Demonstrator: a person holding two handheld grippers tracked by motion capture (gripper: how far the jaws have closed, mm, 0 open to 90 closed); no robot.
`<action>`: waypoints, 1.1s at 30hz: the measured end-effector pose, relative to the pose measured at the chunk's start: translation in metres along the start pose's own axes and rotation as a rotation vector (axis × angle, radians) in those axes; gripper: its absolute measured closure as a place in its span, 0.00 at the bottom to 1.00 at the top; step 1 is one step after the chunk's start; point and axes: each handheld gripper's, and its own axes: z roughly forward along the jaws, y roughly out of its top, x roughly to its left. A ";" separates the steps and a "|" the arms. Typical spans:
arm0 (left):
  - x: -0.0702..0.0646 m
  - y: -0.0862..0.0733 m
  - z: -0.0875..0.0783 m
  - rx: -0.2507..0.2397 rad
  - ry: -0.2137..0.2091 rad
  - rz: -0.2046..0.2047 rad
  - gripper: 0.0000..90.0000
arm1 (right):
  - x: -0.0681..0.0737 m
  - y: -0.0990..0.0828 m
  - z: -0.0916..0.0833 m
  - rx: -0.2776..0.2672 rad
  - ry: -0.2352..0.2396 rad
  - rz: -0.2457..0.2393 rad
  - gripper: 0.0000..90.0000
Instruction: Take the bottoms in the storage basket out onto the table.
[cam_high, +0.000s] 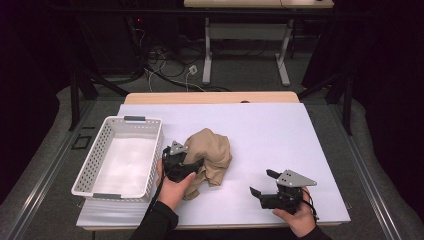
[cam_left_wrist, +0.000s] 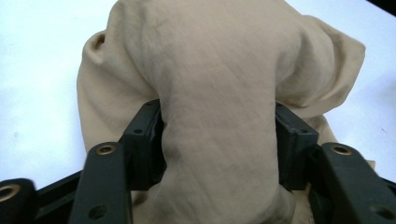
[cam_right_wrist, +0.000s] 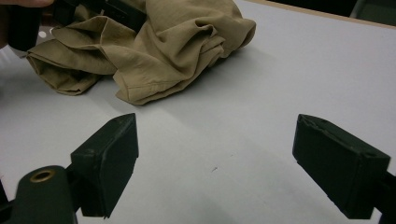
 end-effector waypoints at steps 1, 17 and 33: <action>-0.001 0.000 0.000 0.004 0.003 0.004 0.47 | 0.000 0.000 0.000 0.001 0.001 0.000 0.16; -0.004 0.000 0.004 0.017 0.020 -0.021 0.23 | 0.000 0.000 0.001 0.001 0.001 -0.001 0.16; -0.008 0.001 0.007 0.027 0.029 -0.007 0.09 | -0.001 0.000 0.001 0.001 0.000 0.003 0.16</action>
